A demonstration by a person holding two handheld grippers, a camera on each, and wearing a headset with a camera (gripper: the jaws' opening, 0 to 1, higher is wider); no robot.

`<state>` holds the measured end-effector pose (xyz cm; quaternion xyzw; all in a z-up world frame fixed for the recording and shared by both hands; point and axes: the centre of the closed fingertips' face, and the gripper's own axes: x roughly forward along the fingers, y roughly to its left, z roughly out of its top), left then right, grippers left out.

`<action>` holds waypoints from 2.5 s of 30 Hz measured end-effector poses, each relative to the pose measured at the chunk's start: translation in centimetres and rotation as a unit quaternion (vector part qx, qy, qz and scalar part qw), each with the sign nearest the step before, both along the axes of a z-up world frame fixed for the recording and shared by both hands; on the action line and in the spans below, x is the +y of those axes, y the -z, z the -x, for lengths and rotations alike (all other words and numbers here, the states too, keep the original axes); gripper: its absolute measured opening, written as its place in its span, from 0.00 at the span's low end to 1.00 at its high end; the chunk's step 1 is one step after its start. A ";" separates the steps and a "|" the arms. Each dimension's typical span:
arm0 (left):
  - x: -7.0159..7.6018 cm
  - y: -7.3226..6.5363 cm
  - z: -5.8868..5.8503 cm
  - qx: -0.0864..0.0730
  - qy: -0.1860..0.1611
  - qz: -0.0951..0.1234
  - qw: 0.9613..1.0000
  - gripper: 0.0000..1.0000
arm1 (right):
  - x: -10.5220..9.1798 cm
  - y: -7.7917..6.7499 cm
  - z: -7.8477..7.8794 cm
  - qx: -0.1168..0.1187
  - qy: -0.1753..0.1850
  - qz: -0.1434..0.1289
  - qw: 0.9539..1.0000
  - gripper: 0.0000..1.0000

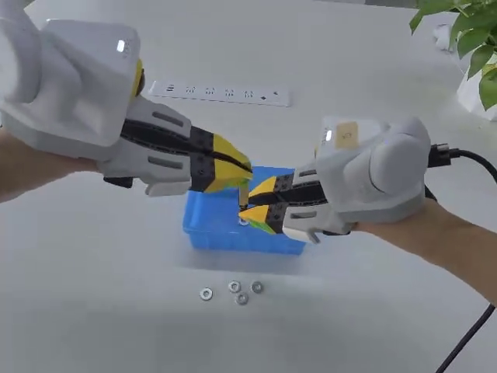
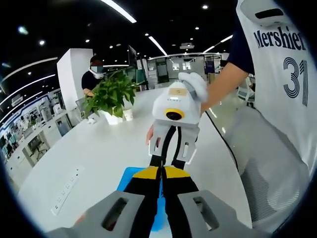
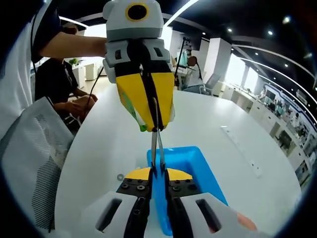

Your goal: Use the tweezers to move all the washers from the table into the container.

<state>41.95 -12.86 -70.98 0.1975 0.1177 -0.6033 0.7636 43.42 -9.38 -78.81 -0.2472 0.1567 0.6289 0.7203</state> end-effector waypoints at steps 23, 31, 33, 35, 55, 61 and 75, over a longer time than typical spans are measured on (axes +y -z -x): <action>-0.2 2.4 5.7 0.048 0.023 0.018 0.998 0.05 | -0.5 2.6 6.7 0.034 -0.027 0.007 0.999 0.14; 0.2 3.8 5.6 0.062 0.011 0.022 0.998 0.05 | -0.3 4.0 6.6 0.043 -0.024 0.017 0.999 0.14; 0.3 4.1 5.6 0.064 0.010 0.022 0.998 0.05 | -0.3 4.3 6.6 0.044 -0.025 0.020 0.999 0.14; 0.3 4.5 5.6 0.065 0.009 0.020 0.998 0.05 | -0.2 4.8 6.5 0.047 -0.025 0.025 0.998 0.14; 0.2 6.7 5.1 0.084 -0.010 0.020 0.996 0.06 | -0.5 7.2 6.0 0.070 -0.010 0.042 0.997 0.14; 0.2 7.0 5.0 0.083 -0.014 0.017 0.996 0.06 | -0.5 7.5 6.0 0.077 -0.009 0.042 0.996 0.14; 0.3 7.4 4.7 0.087 -0.020 0.023 0.996 0.06 | -0.4 7.9 5.9 0.086 -0.005 0.041 0.995 0.14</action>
